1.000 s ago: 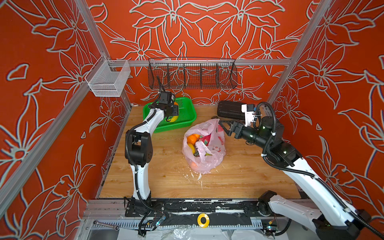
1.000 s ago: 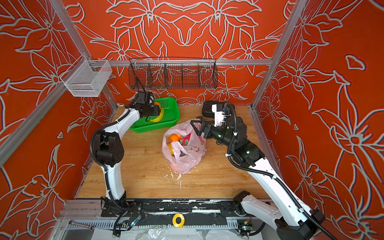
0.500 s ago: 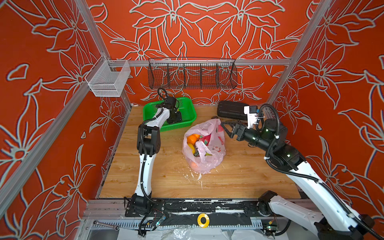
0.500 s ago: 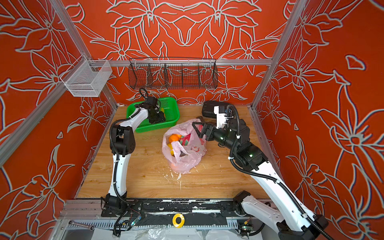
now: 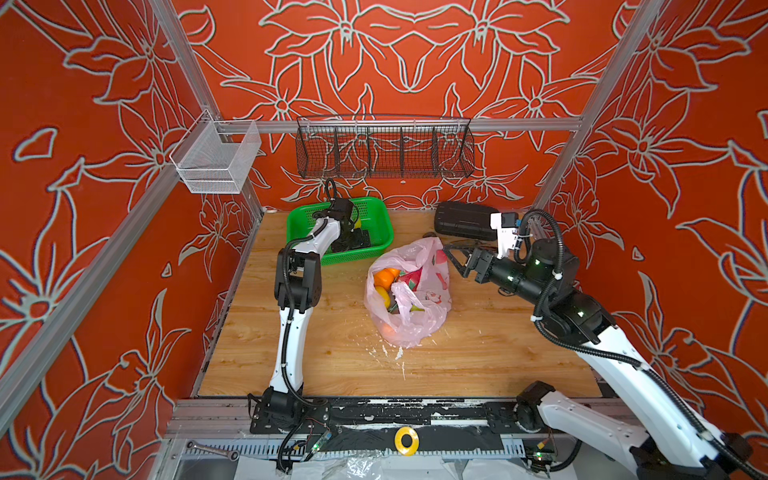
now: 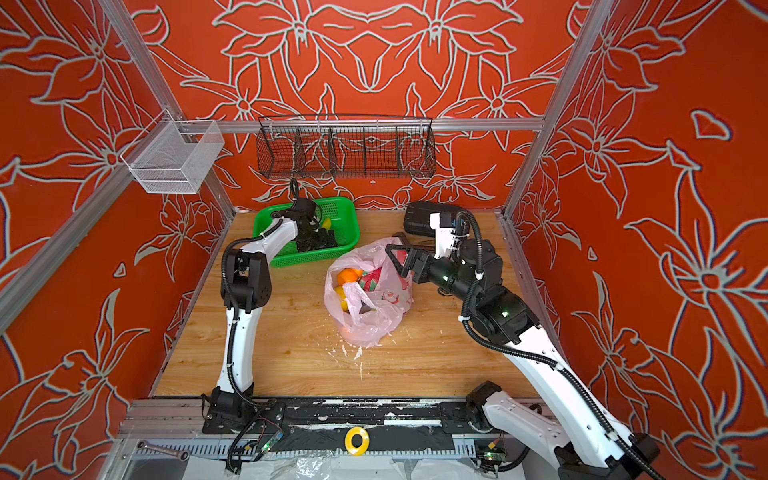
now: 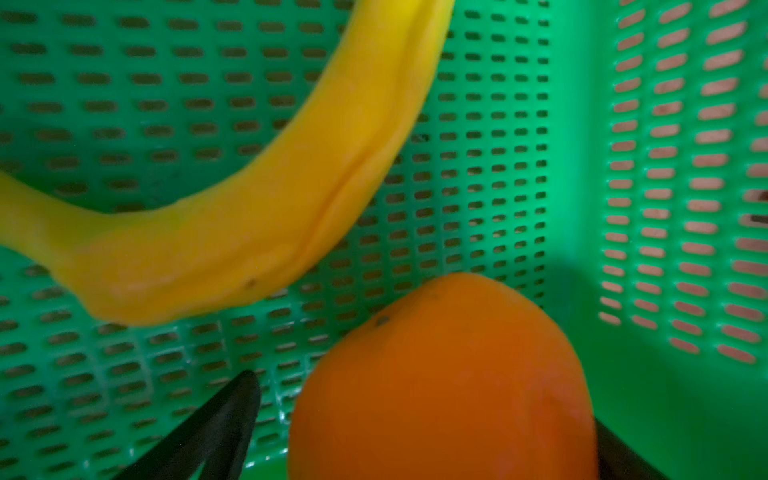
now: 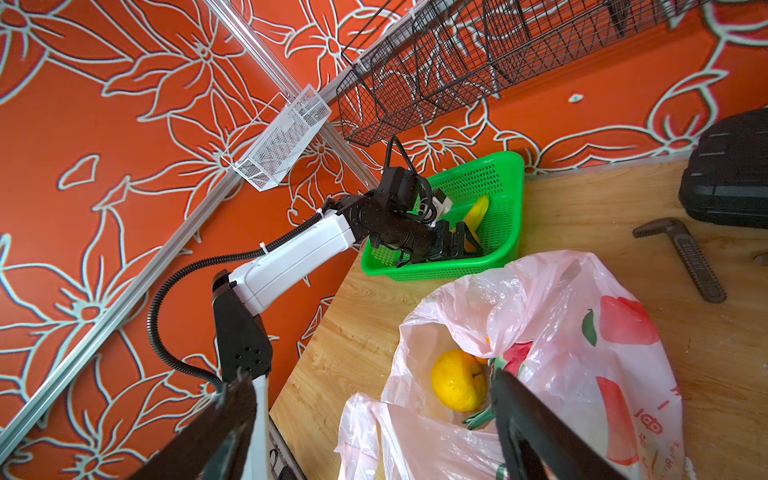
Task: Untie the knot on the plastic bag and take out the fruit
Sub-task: 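Place the orange in the green basket with the left gripper while the right draws back, then bring both grippers back to the pink bag and hold its mouth open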
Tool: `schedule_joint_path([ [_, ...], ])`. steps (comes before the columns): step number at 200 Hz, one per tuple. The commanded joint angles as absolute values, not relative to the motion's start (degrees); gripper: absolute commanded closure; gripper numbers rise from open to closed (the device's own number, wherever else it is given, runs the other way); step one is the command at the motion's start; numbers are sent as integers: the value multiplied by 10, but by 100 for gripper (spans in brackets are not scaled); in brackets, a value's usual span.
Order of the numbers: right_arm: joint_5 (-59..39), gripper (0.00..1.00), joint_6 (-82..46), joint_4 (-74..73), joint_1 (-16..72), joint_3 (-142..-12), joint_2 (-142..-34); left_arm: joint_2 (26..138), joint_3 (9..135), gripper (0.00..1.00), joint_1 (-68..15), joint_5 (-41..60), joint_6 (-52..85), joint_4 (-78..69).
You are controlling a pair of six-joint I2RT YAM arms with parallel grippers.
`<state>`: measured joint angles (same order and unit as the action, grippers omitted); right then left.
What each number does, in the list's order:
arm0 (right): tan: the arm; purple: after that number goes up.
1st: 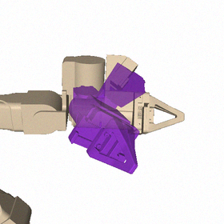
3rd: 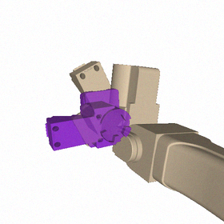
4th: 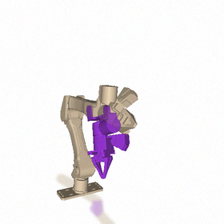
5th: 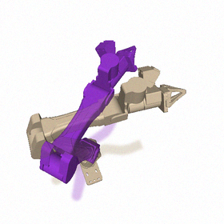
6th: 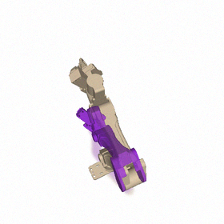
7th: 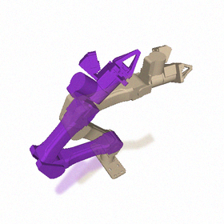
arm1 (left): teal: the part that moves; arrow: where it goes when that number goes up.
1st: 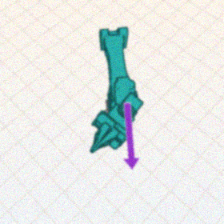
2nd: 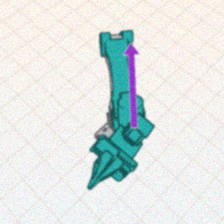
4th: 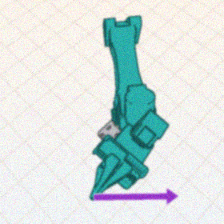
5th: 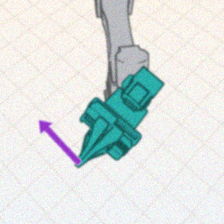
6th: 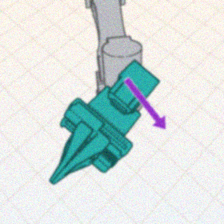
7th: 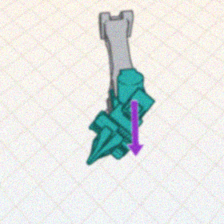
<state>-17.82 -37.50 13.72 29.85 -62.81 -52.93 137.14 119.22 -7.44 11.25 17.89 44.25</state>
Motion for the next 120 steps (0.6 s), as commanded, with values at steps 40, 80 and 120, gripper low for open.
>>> schedule_joint_path([
  [40, -161, 11, -362, 159, 297, -625, -538, 1206, 1096, 1, -72, 125, 192, 409],
  [80, -196, 16, -360, 167, 297, -623, -562, 1075, 1012, 0, -72, 157, 209, 384],
  [120, -246, 25, -351, 176, 299, -606, -600, 891, 864, 7, -80, 226, 282, 334],
])
